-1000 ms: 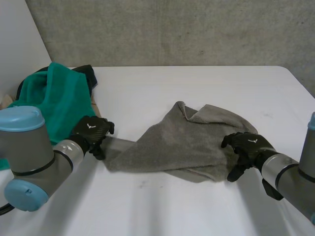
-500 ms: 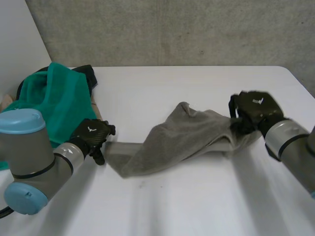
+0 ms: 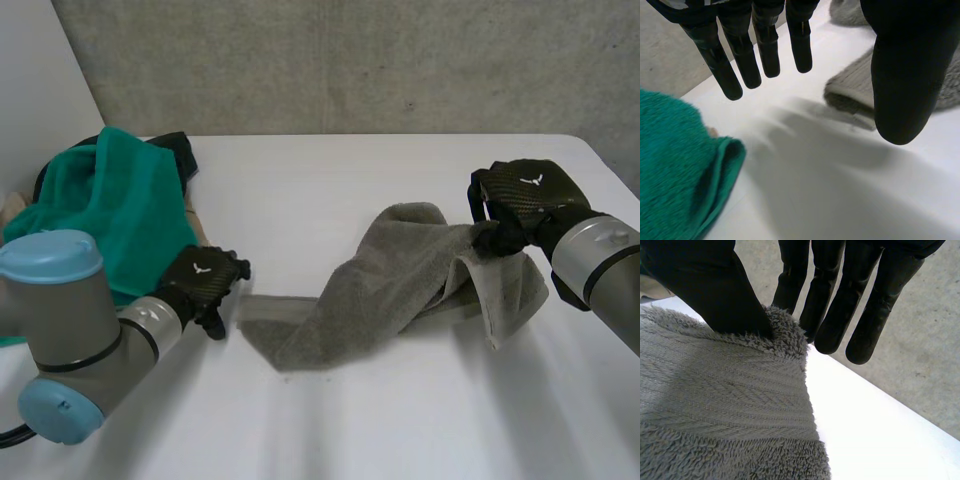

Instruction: Fold the laundry.

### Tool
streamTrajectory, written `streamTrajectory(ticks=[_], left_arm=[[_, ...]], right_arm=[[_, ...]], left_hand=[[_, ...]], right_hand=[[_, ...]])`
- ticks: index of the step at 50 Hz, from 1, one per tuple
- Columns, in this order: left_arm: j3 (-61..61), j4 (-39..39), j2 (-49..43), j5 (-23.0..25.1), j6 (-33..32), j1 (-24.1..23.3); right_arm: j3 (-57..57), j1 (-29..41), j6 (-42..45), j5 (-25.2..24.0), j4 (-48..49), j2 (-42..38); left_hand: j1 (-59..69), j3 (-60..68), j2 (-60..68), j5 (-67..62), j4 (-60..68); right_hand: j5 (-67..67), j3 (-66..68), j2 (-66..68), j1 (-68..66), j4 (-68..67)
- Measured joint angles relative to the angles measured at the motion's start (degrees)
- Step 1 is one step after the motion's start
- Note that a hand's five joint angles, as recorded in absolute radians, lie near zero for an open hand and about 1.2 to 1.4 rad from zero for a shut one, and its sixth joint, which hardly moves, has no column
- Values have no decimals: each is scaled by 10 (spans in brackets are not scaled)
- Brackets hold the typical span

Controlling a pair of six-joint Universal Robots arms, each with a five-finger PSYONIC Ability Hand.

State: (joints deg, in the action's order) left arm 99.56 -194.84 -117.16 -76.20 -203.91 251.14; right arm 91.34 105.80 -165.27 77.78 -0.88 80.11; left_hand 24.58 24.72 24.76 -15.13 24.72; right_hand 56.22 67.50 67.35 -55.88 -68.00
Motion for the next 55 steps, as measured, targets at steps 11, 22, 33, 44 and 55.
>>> streamTrajectory(ticks=[11,22,33,44,55], left_arm=[[-8,-17,-29,25,-1,-16],[-33,-21,-57,23,-1,-22],[-42,-15,22,-17,5,-24],[-27,-11,172,-49,4,-16],[-44,-14,127,-51,-2,-15]], right_arm=[[13,-3,1,0,1,-1],[30,-8,2,-2,3,-2],[4,-10,86,-1,-36,26],[-89,-37,306,9,-215,33],[-131,-51,349,28,-225,-74]], left_hand=[[59,58,56,-56,60],[374,370,373,-356,368],[398,431,434,-406,438],[398,431,435,-406,438],[398,433,435,-406,438]], right_hand=[[0,0,0,0,0],[0,0,0,0,0],[0,0,0,0,0],[0,0,0,0,0],[0,0,0,0,0]])
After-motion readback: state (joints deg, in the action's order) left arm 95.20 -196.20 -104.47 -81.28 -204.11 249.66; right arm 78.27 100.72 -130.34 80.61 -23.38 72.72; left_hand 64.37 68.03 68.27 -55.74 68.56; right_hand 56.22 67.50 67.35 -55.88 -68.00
